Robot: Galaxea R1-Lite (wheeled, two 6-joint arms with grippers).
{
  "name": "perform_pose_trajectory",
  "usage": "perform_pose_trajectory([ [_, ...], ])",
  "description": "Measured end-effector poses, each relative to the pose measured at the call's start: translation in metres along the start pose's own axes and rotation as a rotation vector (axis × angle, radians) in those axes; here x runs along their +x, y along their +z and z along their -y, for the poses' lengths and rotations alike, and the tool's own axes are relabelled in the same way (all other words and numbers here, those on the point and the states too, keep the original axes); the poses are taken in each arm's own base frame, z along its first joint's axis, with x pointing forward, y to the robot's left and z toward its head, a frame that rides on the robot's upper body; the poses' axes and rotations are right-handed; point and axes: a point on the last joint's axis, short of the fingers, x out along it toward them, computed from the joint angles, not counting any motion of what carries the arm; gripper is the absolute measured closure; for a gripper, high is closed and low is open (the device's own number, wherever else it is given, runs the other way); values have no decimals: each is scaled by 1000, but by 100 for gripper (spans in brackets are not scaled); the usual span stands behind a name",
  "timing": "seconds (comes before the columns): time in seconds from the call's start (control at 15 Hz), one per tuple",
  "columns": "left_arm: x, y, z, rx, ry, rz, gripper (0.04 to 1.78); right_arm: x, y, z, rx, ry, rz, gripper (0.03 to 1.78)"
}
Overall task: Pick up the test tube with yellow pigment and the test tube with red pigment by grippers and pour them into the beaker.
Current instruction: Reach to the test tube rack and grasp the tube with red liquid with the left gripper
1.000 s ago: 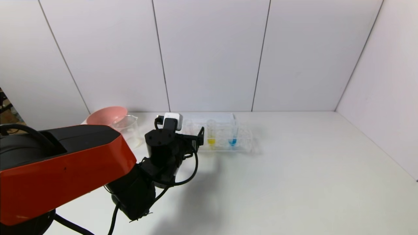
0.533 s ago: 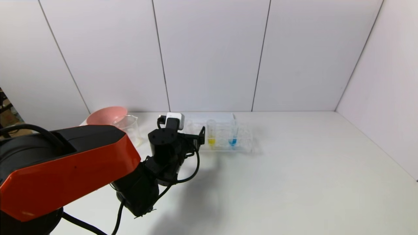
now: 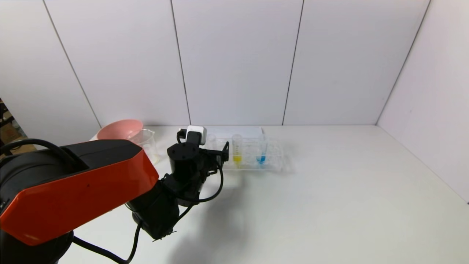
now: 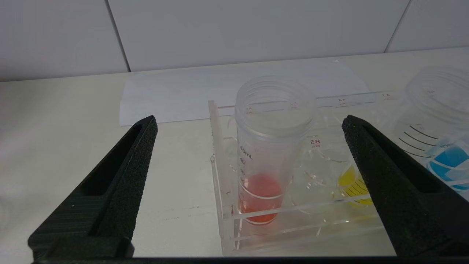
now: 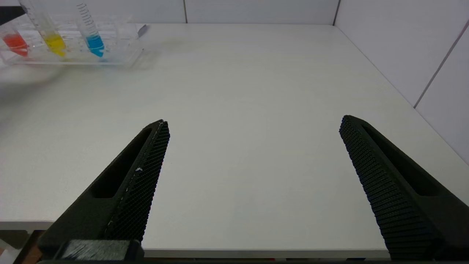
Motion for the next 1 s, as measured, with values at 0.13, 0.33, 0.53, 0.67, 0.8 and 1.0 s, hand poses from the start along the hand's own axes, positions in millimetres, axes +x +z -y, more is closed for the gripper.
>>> perform_pose_trajectory([
  [0.13, 0, 0, 0, 0, 0, 0, 6, 0, 0, 0, 0, 0, 0, 11],
  [0.33, 0, 0, 0, -1, 0, 1, 6, 0, 0, 0, 0, 0, 0, 11],
  [0.53, 1, 0, 0, -1, -5, 1, 6, 0, 0, 0, 0, 0, 0, 11],
  [0.67, 1, 0, 1, -1, -8, 2, 6, 0, 0, 0, 0, 0, 0, 11],
  [0.8, 2, -1, 2, 2, -10, -9, 6, 0, 0, 0, 0, 0, 0, 11],
  [1.0, 2, -3, 3, 3, -13, -24, 26, 0, 0, 0, 0, 0, 0, 11],
])
